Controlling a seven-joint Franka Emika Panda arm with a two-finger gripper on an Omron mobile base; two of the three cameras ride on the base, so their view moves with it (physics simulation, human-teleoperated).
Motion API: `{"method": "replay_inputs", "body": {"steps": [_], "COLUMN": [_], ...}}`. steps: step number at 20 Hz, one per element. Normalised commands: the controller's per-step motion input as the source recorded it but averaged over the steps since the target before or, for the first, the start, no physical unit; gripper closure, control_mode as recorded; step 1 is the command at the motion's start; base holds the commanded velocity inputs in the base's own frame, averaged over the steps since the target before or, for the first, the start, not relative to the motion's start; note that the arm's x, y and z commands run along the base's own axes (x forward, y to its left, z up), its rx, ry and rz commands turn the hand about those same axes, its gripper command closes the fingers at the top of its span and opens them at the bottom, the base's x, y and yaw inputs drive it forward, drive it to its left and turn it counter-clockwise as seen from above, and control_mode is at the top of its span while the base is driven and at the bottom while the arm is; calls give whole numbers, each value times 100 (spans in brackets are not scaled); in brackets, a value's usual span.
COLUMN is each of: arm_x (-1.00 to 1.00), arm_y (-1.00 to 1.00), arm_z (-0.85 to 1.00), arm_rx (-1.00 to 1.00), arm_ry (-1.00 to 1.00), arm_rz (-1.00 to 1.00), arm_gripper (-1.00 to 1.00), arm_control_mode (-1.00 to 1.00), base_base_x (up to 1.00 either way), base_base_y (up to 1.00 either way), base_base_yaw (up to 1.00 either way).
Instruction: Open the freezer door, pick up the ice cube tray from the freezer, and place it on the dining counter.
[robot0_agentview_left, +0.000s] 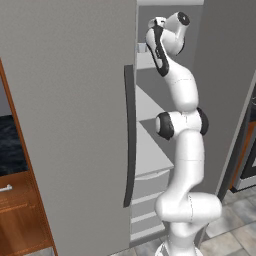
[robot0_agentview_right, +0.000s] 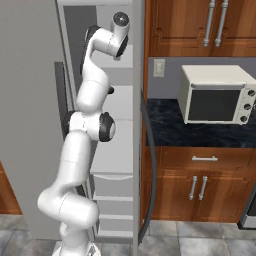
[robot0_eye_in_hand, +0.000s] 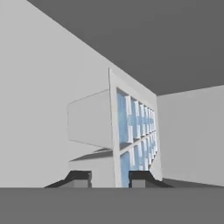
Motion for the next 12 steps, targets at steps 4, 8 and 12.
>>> {"method": "replay_inputs", "body": {"steps": [4, 8, 12], "arm_x": [-59, -73, -88], "arm_y": [0, 0, 0], "arm_z": [10, 0, 0], "arm_rx": [1, 0, 2], "arm_ry": [-7, -11, -19], "arm_rz": [0, -3, -9], "arm_gripper": [100, 100, 100], "arm_control_mode": [-100, -100, -100], "base_base_x": [0, 0, 0], "base_base_y": [0, 0, 0], "base_base_yaw": [0, 0, 0]}}
